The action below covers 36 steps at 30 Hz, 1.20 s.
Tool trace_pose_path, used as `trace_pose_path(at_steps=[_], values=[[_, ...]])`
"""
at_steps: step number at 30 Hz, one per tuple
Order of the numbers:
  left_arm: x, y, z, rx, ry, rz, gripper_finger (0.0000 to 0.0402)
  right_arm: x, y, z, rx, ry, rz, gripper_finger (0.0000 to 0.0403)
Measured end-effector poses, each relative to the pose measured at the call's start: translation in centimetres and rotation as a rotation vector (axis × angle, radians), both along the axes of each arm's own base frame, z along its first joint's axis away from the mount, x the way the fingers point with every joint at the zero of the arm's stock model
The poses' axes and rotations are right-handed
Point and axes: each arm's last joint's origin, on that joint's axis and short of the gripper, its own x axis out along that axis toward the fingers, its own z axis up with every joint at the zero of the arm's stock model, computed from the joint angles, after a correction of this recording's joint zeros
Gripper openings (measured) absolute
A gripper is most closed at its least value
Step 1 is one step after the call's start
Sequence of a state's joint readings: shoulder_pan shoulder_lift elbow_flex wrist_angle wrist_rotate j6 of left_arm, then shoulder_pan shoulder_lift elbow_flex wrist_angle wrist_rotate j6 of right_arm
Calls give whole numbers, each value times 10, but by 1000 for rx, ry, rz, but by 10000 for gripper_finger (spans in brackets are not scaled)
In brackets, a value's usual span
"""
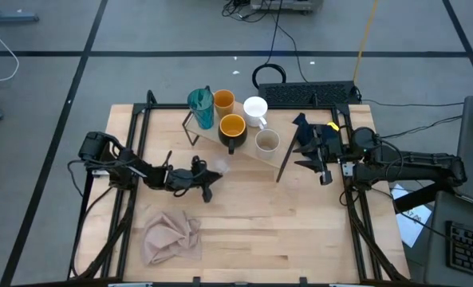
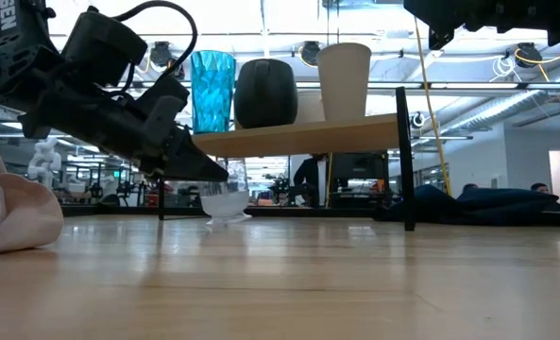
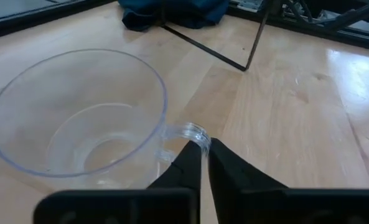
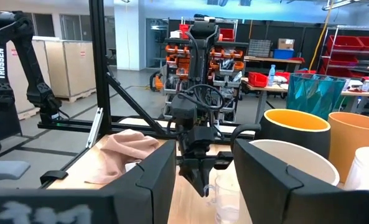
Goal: Stack small to large cups/mugs on shelf
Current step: Put the transparent cup on the shelf
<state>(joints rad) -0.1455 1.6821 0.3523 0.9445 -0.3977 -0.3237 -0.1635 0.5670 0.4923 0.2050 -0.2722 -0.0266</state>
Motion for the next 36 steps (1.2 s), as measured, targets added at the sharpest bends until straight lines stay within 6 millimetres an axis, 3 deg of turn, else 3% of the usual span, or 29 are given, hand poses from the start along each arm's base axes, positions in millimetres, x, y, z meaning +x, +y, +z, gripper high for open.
trace_pose_path(at_steps=[8, 16, 28, 36], values=[[1, -4, 0, -29, 9, -130, 8, 0, 0, 0, -1, 0, -1, 153], [2, -16, 6, -48, -46, -390, 4, 0, 0, 0, -2, -1, 8, 153], [-1, -21, 28, -68, -111, -519, 3, 0, 1, 0, 12, 2, 22, 153], [19, -25, 55, -29, 86, -545, 2, 1, 2, -1, -85, -3, 72, 167]])
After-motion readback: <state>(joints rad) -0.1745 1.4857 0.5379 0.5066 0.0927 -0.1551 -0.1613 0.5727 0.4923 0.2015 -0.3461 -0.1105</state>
